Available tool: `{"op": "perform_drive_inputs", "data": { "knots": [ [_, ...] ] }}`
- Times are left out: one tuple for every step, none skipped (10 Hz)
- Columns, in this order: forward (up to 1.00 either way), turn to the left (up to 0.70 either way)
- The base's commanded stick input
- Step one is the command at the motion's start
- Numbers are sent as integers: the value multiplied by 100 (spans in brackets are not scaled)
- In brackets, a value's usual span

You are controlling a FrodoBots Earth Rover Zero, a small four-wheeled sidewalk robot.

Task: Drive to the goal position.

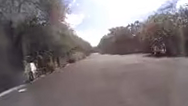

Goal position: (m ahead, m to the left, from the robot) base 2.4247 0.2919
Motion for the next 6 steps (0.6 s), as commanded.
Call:
{"op": "perform_drive_inputs", "data": {
  "knots": [
    [50,0],
    [50,0],
    [50,0],
    [50,0],
    [50,0],
    [50,0]
  ]
}}
